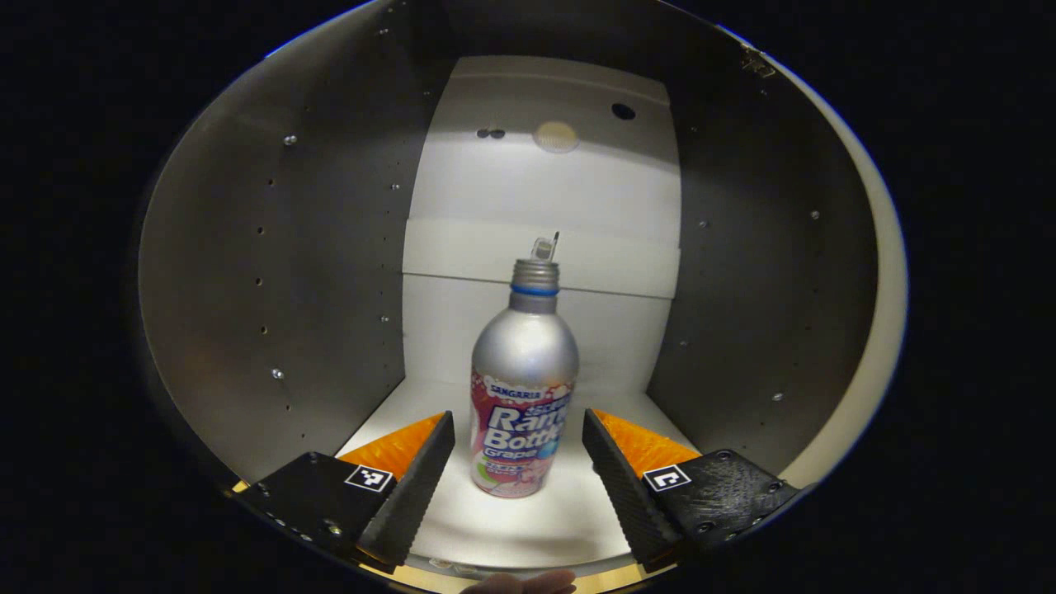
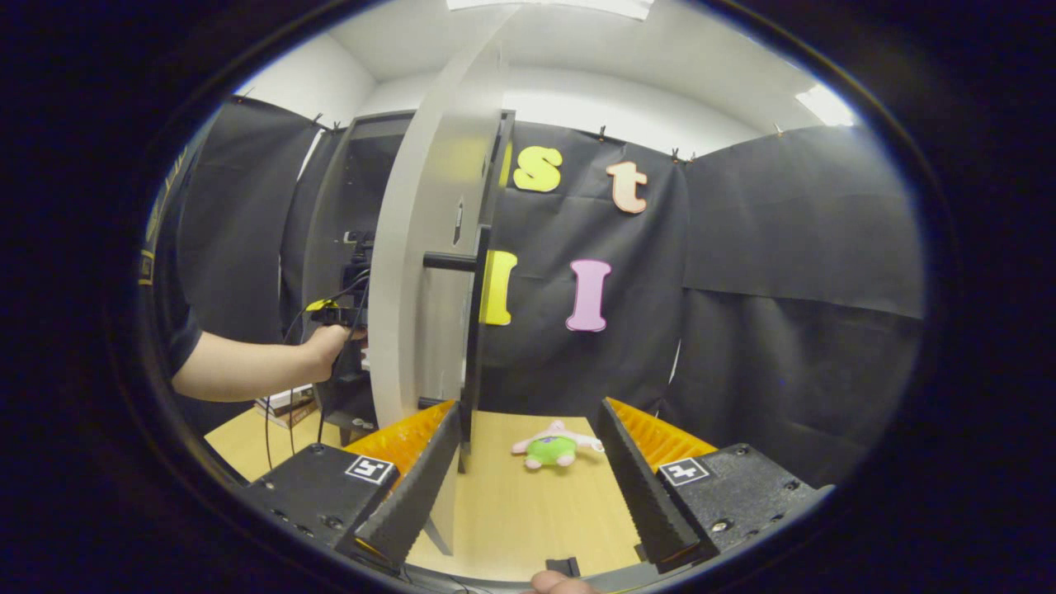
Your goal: Open the cabinet door with the right hand, grasp the bottle in the cabinet with the left hand and place it on the coaster, then close the cabinet door with the right hand.
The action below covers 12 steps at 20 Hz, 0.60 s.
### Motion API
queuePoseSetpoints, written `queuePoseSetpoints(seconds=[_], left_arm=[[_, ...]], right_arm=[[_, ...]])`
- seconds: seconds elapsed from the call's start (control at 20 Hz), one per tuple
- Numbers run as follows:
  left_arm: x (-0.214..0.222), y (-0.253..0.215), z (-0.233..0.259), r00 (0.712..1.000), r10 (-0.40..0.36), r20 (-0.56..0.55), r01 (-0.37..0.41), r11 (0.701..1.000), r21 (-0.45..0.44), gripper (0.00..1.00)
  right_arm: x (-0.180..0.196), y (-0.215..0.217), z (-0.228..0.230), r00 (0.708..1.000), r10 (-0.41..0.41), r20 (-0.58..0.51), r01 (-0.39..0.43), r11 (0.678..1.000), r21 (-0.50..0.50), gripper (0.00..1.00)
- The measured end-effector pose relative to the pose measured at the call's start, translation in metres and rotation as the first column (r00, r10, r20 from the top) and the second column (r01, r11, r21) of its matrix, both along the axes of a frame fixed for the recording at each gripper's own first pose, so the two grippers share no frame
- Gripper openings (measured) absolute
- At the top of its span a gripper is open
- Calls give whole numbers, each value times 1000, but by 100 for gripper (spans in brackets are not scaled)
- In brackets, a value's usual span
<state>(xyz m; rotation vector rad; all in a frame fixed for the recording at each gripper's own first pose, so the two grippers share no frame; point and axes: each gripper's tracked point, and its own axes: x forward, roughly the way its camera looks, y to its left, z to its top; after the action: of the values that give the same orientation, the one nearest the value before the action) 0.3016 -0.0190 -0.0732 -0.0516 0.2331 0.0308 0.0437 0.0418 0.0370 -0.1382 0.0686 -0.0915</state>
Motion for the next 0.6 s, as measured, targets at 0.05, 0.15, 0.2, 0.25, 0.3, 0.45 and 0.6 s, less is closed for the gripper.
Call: queuePoseSetpoints(seconds=[0.05, 0.15, 0.2, 0.25, 0.3, 0.45, 0.6], left_arm=[[6, 0, -5, 1000, 0, -14, 0, 1000, -4, 94], [14, 0, -6, 1000, -8, -6, 8, 1000, -23, 93], [16, 1, -5, 1000, -1, -8, 0, 999, -42, 92], [16, 3, -4, 1000, 12, -4, -12, 999, -51, 83], [16, 7, -5, 999, 31, -6, -32, 998, -52, 82], [14, 12, -4, 998, 55, -7, -55, 998, -29, 80], [4, 6, 4, 1000, 18, 11, -18, 999, -39, 80]], right_arm=[[1, 0, 1, 1000, 3, 2, -3, 1000, -5, 100], [2, 1, 1, 1000, 8, 0, -8, 1000, 4, 98], [3, 0, -1, 1000, 1, -1, -1, 1000, 6, 99], [3, -1, -1, 1000, -3, -2, 3, 1000, 6, 99], [3, 0, -1, 1000, -3, -2, 3, 1000, 6, 99], [1, -1, 0, 1000, -12, -4, 12, 1000, 5, 98], [0, -1, 1, 1000, -18, -4, 18, 1000, 3, 98]])
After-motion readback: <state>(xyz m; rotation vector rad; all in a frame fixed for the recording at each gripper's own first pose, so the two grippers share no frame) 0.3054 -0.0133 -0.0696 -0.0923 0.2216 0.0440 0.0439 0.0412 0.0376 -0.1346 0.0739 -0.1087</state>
